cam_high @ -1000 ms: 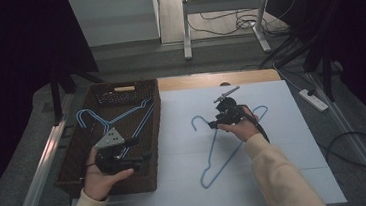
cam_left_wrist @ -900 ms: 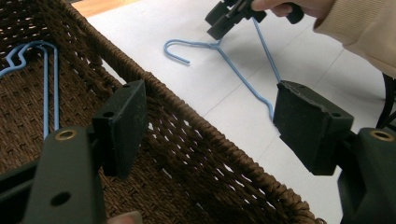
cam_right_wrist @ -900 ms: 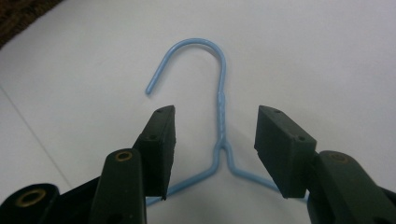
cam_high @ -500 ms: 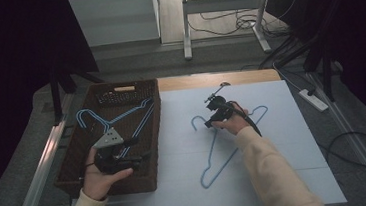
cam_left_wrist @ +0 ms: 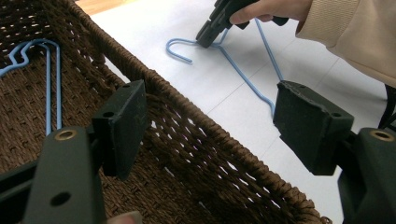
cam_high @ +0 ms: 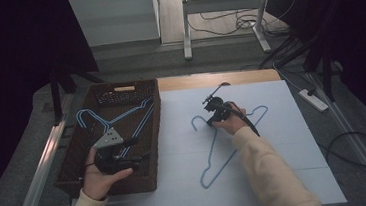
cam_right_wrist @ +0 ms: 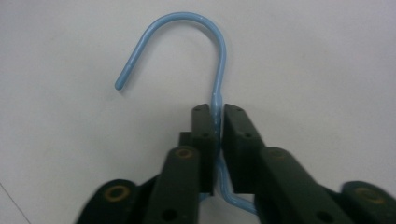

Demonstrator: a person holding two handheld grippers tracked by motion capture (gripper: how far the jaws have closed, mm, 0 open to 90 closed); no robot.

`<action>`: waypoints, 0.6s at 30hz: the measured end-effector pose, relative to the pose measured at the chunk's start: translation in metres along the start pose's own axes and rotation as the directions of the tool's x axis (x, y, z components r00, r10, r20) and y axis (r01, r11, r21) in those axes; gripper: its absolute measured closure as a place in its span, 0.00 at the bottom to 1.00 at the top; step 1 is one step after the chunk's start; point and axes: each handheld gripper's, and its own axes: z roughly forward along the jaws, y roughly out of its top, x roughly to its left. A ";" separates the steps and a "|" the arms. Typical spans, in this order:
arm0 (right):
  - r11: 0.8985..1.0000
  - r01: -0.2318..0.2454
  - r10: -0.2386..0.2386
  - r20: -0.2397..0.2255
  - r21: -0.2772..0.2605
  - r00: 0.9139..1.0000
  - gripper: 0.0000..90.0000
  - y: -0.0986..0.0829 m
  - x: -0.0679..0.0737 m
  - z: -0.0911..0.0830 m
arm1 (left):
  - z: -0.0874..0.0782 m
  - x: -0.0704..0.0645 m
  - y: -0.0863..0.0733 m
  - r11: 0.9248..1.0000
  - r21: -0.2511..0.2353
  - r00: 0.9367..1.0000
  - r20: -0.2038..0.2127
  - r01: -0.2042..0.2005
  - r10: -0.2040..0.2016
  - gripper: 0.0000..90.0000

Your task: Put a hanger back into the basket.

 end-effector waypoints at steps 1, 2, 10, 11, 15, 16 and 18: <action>1.000 0.000 0.000 0.001 0.000 1.000 0.95 0.000 0.000 0.000 | 0.000 0.000 0.000 1.000 0.000 1.000 0.000 0.000 0.000 0.30; 1.000 0.000 0.000 0.001 0.000 1.000 0.95 0.000 0.000 0.000 | 0.000 0.000 0.000 1.000 0.001 1.000 0.000 0.000 0.000 0.30; 1.000 0.008 -0.007 0.027 -0.030 1.000 0.96 -0.001 0.002 -0.006 | 0.001 -0.001 0.000 1.000 0.001 1.000 0.000 0.001 -0.001 0.30; 0.999 0.010 -0.009 0.032 -0.035 0.999 0.96 0.000 0.002 -0.008 | 0.001 -0.001 0.000 1.000 0.000 1.000 0.000 0.001 -0.001 0.30; 0.996 0.003 0.001 0.045 -0.093 0.999 0.96 -0.003 0.005 -0.023 | 0.001 -0.006 0.003 1.000 -0.005 1.000 0.003 -0.009 0.009 0.30; 0.994 0.001 0.004 0.049 -0.106 0.999 0.96 -0.004 0.005 -0.027 | 0.001 -0.006 0.003 1.000 -0.005 1.000 0.003 -0.009 0.009 0.30; 0.993 -0.001 0.007 0.051 -0.118 0.999 0.96 -0.005 0.006 -0.031 | 0.002 -0.009 0.005 1.000 -0.008 1.000 0.011 -0.015 0.015 0.30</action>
